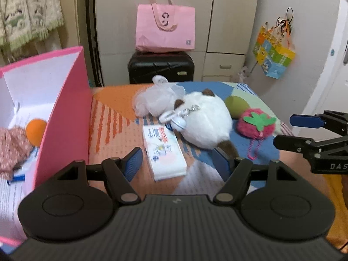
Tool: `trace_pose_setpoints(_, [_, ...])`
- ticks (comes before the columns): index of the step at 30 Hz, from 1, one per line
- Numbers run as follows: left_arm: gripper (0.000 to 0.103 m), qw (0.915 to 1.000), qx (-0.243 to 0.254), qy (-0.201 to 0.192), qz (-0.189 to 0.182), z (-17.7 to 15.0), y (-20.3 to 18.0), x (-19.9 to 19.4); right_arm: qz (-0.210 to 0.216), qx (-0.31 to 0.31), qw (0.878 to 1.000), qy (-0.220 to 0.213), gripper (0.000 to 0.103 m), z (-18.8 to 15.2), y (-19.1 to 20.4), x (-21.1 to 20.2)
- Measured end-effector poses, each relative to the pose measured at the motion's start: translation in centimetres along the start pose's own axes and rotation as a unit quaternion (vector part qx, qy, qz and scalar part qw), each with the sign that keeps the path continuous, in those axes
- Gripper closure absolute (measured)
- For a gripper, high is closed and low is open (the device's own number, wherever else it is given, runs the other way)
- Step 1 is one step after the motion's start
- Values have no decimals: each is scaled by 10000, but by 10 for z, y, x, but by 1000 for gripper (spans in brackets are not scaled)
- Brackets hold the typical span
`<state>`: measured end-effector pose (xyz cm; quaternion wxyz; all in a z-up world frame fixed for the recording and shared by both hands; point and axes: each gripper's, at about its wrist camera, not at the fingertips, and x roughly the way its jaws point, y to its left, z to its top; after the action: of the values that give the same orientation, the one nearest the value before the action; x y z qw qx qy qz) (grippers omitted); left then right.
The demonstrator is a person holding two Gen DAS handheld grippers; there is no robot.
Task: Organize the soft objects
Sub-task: 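Grasp the white wipes pack with the left tool while the right tool grasps the pink strawberry pouch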
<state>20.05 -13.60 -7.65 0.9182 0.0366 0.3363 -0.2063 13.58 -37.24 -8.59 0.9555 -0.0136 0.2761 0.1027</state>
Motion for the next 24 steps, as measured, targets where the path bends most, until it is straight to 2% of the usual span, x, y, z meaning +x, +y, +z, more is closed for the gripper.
trace_pose_setpoints(4, [33, 9999, -42, 25, 147, 2, 0, 19, -35, 43, 9999, 90, 29, 1, -5, 21])
trace_pose_setpoints(6, [33, 9994, -34, -11, 335, 0, 0, 27, -30, 128, 9998, 158, 29, 1, -9, 31])
trace_pose_setpoints(9, [33, 9982, 228, -98, 552, -1, -2, 35, -138, 168, 9995, 240, 29, 0, -12, 45])
trace_pose_setpoints(17, [33, 9982, 150, 238, 532, -1, 2, 57, -218, 204, 9988, 396, 28, 2, -12, 67])
trace_pose_setpoints(23, [33, 9974, 45, 132, 701, 0, 5, 62, -390, 68, 9978, 538, 24, 5, -6, 79])
trace_pose_setpoints(24, [36, 9975, 50, 121, 691, 0, 5, 63, -397, 75, 9978, 525, 25, 5, -6, 79])
